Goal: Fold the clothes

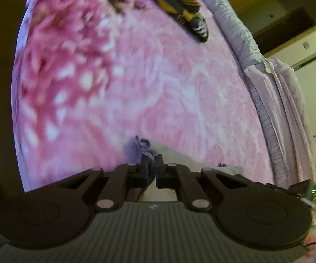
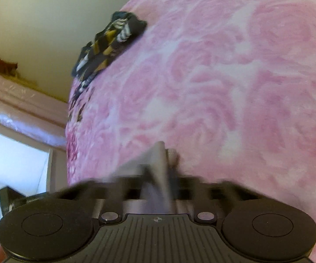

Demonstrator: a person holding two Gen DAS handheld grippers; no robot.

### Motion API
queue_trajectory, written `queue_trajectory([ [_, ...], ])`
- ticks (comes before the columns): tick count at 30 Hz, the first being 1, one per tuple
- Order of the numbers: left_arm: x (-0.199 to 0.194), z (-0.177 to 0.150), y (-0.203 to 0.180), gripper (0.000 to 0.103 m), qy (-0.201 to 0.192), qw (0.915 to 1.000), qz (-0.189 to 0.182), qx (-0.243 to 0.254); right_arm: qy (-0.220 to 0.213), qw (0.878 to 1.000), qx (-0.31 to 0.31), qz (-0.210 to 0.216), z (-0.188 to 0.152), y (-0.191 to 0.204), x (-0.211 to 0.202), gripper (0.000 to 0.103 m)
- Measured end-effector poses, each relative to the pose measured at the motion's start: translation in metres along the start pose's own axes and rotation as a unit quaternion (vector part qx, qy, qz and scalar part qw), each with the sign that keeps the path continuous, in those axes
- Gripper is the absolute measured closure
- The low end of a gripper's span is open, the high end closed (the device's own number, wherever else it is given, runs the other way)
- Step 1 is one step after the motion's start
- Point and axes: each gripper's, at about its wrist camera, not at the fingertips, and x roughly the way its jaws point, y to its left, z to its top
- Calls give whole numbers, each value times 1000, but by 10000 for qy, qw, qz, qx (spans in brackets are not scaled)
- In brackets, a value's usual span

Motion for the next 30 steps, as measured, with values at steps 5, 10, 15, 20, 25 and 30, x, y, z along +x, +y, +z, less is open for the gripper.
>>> queue_trajectory([
  [5, 8, 28, -19, 101, -332, 9981, -259, 460, -869, 9961, -93, -85, 1, 4, -23, 100],
  [10, 52, 40, -29, 96, 190, 9972, 176, 700, -511, 9957, 304, -706, 8, -8, 1, 87],
  [15, 20, 31, -8, 78, 271, 9994, -64, 224, -601, 9953, 713, -257, -2, -21, -29, 58],
  [20, -1, 2, 12, 77, 652, 9977, -186, -70, -15, 9969, 792, 36, -24, -32, -39, 57],
  [25, 9, 3, 12, 76, 547, 9973, -403, -290, -52, 9966, 798, 219, -24, -34, -28, 58],
  [30, 28, 18, 9, 77, 583, 9964, -566, -254, -136, 9959, 797, 413, -11, -36, -10, 58],
])
